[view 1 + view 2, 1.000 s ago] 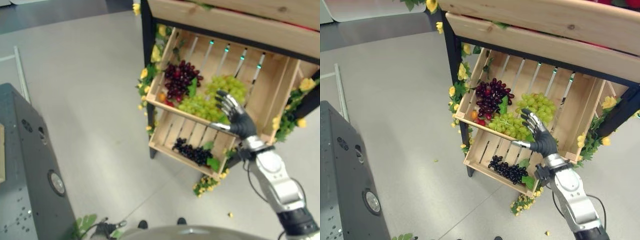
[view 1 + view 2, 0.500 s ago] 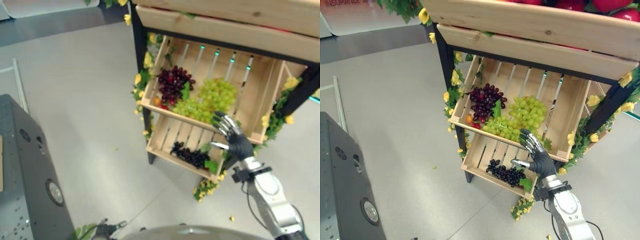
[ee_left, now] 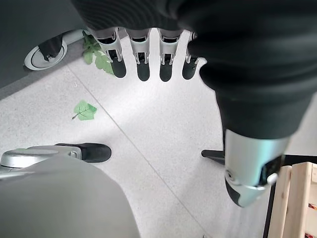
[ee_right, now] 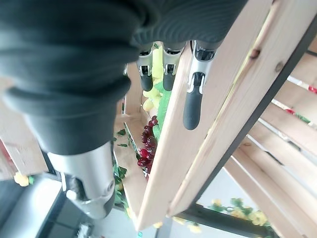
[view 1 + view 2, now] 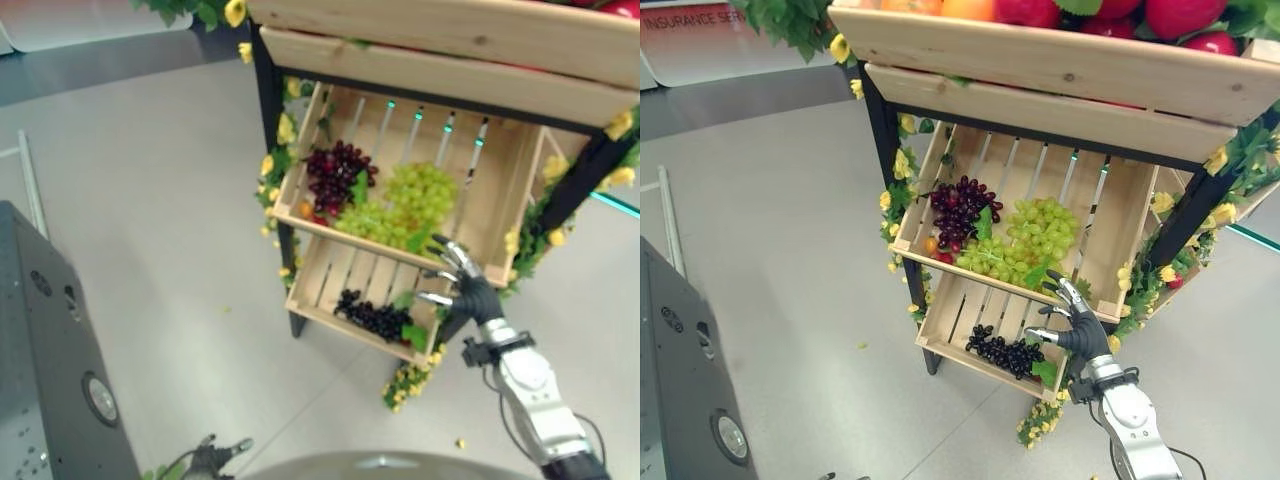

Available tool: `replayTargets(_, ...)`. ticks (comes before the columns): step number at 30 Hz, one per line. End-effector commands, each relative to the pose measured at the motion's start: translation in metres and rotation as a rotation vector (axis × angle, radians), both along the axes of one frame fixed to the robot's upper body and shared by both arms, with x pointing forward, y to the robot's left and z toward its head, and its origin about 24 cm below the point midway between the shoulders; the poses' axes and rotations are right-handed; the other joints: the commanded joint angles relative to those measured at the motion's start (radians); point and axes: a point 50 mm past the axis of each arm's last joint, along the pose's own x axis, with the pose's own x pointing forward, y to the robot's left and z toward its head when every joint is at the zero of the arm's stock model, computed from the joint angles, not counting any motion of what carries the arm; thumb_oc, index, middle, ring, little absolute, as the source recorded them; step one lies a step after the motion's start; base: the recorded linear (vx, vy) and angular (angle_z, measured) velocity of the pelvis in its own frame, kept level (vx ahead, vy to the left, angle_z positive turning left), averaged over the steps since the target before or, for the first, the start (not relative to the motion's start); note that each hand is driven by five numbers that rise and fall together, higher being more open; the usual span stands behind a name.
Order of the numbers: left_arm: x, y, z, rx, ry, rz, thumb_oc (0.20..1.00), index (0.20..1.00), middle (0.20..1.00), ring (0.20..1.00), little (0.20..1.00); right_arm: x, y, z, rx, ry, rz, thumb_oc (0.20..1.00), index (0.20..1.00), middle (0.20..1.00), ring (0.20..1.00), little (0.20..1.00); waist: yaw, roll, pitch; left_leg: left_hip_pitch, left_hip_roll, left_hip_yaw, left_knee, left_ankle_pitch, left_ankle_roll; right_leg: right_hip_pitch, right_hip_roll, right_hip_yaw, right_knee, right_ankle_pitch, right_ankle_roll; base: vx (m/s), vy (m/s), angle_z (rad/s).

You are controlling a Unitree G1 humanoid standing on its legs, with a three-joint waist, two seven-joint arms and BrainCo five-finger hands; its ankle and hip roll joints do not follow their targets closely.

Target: Pick up the fruits from the basket on one side to the basket on the other side

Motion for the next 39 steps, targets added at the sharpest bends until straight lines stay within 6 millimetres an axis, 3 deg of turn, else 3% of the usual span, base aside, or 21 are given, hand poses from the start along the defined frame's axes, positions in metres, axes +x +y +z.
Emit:
replayTargets(1,0.009,-0.018,-0.004,-0.058,-0.015,0.030,1.000,1.000,1.000,1.000,1.000,-0.037,-0.017,-0.040,-0.005,0.260,-0.059,1.000,1.000,1.000,1.000,1.000,-0.017,0.000,0.007,-0.111,0.029,-0.085,0.051,0.010,-0.042,0.028,0.005,-0.024,0.024,-0.123,0.037,0.00,0.000,0.00)
replayTargets(7,0.008,-0.025,-0.005,-0.068,-0.003,0.021,1.000,1.000,1.000,1.000,1.000,-0.031,-0.006,0.010,0.083,0.034,0.014,1.000,1.000,1.000,1.000,1.000,-0.024,0.002,0.000,-0.103,0.028,-0.078,0.046,0.003,-0.038,0.033,0.004,-0.020,0.022,-0.123,0.039,0.00,0.000,0.00)
replayTargets(10,0.009,-0.027,-0.006,-0.070,-0.004,0.021,1.000,1.000,1.000,1.000,1.000,-0.031,-0.004,0.020,0.133,-0.014,0.022,1.000,1.000,1.000,1.000,1.000,-0.026,0.001,-0.003,-0.099,0.026,-0.077,0.044,0.001,-0.037,0.036,0.002,-0.021,0.021,-0.123,0.040,0.01,0.007,0.00)
replayTargets(11,0.009,-0.026,-0.006,-0.073,-0.001,0.033,1.000,1.000,1.000,1.000,1.000,-0.030,-0.003,0.040,0.157,-0.102,0.039,1.000,1.000,1.000,1.000,1.000,-0.028,-0.005,-0.011,-0.093,0.025,-0.075,0.040,-0.004,-0.034,0.036,-0.002,-0.020,0.022,-0.122,0.042,0.03,0.015,0.03)
replayTargets(14,0.007,-0.025,-0.006,-0.079,0.005,0.049,1.000,1.000,1.000,1.000,1.000,-0.034,-0.003,0.053,0.174,-0.146,0.058,1.000,1.000,1.000,1.000,1.000,-0.029,-0.011,-0.018,-0.089,0.024,-0.074,0.035,-0.007,-0.032,0.038,-0.005,-0.020,0.022,-0.122,0.045,0.04,0.024,0.01)
replayTargets(29,0.004,-0.023,-0.007,-0.082,0.015,0.054,1.000,1.000,1.000,1.000,1.000,-0.049,-0.007,0.083,0.194,-0.247,0.079,1.000,1.000,1.000,1.000,1.000,-0.041,-0.034,-0.044,-0.066,0.019,-0.063,0.025,-0.026,-0.022,0.042,-0.018,-0.012,0.033,-0.124,0.055,0.01,0.010,-0.01)
replayTargets(39,0.009,-0.023,-0.005,-0.081,0.003,0.032,1.000,1.000,1.000,1.000,1.000,-0.051,-0.008,0.088,0.226,-0.263,0.074,1.000,1.000,1.000,1.000,1.000,-0.052,-0.041,-0.071,-0.063,0.010,-0.047,0.021,-0.022,-0.012,0.027,-0.032,0.005,0.043,-0.109,0.069,-0.01,0.046,-0.04)
